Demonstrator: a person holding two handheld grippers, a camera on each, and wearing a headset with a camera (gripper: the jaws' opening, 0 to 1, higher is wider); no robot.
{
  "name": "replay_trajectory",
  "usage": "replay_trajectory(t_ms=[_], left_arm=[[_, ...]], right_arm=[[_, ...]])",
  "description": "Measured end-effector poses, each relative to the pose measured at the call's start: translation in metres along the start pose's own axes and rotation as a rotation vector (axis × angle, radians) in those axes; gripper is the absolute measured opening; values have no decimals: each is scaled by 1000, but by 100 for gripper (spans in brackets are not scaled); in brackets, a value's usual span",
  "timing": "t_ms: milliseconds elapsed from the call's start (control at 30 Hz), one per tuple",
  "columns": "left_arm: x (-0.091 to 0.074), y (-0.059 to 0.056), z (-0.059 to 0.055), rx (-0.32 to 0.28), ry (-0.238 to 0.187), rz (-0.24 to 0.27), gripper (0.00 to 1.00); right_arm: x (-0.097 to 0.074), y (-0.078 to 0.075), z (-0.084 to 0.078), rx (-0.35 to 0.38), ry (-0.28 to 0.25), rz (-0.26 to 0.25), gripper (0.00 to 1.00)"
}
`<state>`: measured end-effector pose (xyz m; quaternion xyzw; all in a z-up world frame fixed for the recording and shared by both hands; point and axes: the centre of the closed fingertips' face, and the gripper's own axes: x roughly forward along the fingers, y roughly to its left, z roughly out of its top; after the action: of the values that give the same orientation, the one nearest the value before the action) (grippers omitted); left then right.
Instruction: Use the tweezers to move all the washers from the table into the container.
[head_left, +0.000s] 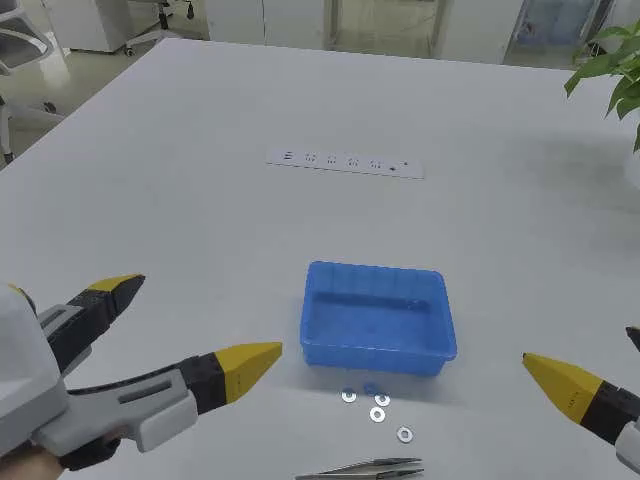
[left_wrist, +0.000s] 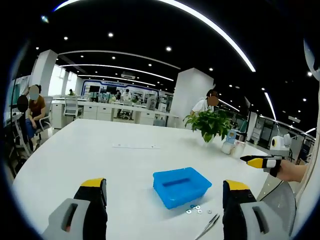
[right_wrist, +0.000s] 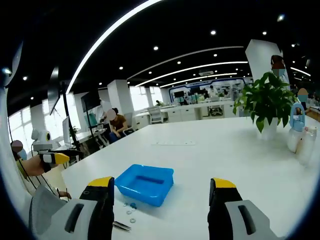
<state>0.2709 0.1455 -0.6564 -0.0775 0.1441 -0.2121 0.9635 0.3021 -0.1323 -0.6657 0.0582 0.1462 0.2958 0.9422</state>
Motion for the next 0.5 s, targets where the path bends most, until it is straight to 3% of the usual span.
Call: replay_trajectory(t_ms=[67, 200, 500], left_arm=[[0, -1, 0, -2, -2, -2, 99], [-1, -2, -2, 3, 6, -9, 88], [0, -2, -3, -1, 10, -13, 90]], right_arm=[[0, 0, 0, 1, 2, 2, 76], [1, 2, 0, -1, 3, 6, 76], [1, 1, -1, -2, 6, 2, 76]])
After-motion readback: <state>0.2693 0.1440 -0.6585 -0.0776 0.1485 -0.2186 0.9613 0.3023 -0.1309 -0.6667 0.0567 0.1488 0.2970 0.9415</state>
